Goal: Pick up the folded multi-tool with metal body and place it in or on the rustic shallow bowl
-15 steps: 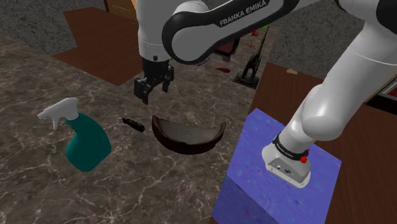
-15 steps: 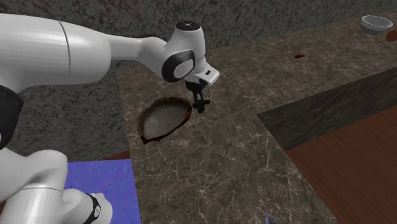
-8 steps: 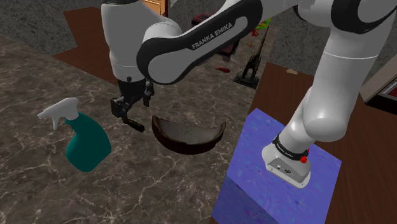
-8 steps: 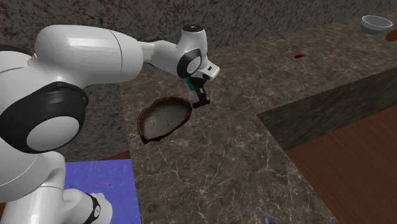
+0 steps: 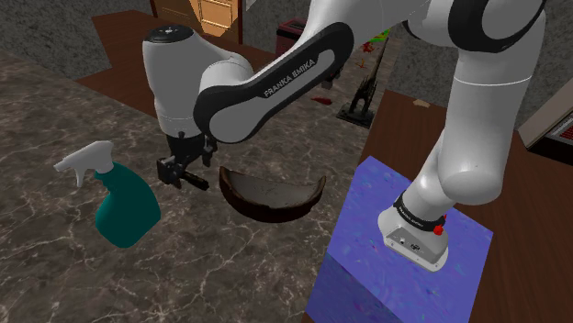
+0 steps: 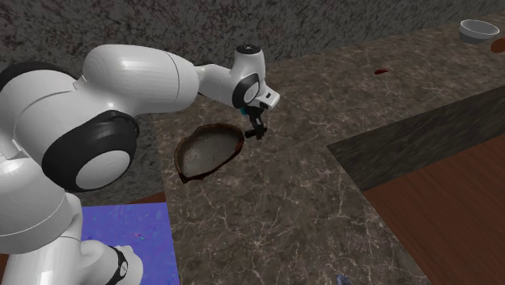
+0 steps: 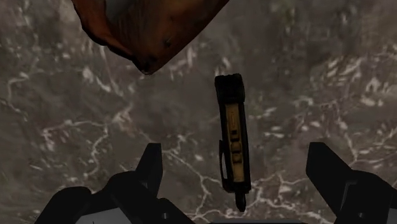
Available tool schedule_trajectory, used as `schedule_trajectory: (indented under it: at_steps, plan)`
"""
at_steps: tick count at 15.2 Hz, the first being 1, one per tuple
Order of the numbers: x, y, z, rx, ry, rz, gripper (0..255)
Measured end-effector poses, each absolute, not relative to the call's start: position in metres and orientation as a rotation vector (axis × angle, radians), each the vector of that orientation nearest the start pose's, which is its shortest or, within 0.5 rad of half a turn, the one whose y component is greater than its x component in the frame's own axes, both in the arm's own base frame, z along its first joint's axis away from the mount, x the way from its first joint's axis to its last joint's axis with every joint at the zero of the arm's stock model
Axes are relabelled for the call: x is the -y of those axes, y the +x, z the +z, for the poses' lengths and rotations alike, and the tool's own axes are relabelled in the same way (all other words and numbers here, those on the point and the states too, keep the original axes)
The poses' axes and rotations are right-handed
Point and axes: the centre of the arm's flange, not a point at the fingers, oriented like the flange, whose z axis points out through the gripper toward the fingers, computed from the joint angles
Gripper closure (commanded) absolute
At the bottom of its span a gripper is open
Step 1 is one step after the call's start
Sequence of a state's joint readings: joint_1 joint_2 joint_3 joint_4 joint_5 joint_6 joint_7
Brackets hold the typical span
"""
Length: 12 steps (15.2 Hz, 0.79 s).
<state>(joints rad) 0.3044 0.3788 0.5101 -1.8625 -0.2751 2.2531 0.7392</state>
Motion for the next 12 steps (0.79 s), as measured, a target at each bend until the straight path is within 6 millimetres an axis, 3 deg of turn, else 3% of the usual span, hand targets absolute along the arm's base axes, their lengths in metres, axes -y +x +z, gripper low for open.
schedule_trajectory:
  at_steps: [7,8,12]
  plan:
    - [-0.4435,0.4560,0.3373,0.321,-3.101,-0.120,0]
    - [-0.4435,0.4560,0.3373,0.321,-3.101,-0.120,255]
    - [-0.4434,0.4561,0.3374,0.320,-3.101,-0.120,255]
